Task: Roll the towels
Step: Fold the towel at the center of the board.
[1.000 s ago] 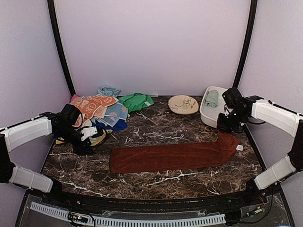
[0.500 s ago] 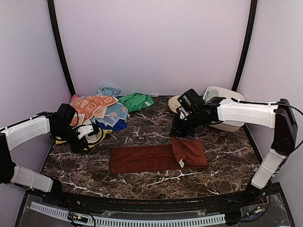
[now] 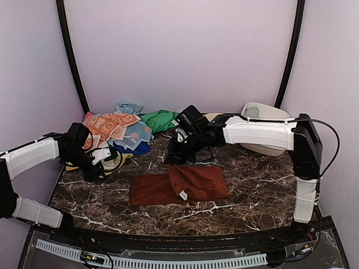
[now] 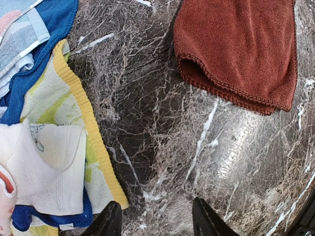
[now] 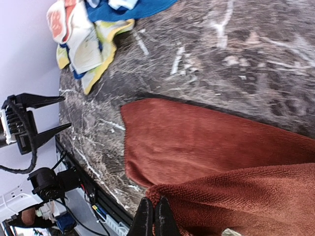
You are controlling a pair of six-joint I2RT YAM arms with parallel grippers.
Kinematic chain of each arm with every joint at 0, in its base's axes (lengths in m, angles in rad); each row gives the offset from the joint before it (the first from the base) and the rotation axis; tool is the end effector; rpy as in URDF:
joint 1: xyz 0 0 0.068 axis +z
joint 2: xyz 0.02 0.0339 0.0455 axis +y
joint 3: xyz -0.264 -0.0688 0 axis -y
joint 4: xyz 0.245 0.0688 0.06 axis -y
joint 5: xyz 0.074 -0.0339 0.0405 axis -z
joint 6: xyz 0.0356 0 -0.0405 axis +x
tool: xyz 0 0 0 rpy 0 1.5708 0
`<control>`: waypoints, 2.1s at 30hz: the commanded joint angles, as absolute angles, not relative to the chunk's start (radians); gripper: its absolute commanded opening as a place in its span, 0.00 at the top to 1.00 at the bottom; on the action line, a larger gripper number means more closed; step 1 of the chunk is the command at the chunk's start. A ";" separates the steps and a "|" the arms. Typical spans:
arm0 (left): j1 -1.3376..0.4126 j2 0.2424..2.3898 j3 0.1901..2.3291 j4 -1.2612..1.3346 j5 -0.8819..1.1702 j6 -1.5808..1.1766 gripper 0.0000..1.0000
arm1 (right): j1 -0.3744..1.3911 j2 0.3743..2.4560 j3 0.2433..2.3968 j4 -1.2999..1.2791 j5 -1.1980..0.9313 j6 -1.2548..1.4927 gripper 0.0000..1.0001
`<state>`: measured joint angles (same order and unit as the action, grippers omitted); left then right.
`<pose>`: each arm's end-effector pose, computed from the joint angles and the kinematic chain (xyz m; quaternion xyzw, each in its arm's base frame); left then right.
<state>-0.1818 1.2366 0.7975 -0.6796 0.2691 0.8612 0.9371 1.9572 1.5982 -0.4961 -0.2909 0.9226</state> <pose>0.2225 -0.0505 0.2156 0.5072 0.8224 -0.0493 0.2530 0.2528 0.3613 0.2466 -0.0575 0.9264 0.3590 0.0984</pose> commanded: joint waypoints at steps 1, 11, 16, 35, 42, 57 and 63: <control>-0.175 1.206 0.783 -0.702 0.273 0.872 0.49 | 0.974 2.008 1.685 -0.459 -0.356 0.936 1.00; -0.168 1.200 0.772 -0.702 0.248 0.870 0.50 | 1.007 2.111 1.787 -0.404 -0.427 0.974 1.00; -0.168 1.194 0.766 -0.702 0.247 0.871 0.51 | 1.013 2.164 1.842 -0.378 -0.449 0.996 1.00; -0.163 1.183 0.787 -0.712 0.242 0.863 0.45 | 1.007 2.469 2.022 -0.201 -0.555 1.159 0.96; -0.164 1.186 0.786 -0.715 0.237 0.863 0.45 | 1.005 2.501 1.995 -0.063 -0.602 1.249 0.83; -0.171 1.241 0.869 -0.785 0.367 0.842 0.46 | 0.909 2.299 1.740 0.083 -0.603 1.236 0.64; -0.324 1.355 0.931 -0.729 0.400 0.752 0.47 | 0.800 2.048 1.475 -0.052 -0.556 1.041 0.63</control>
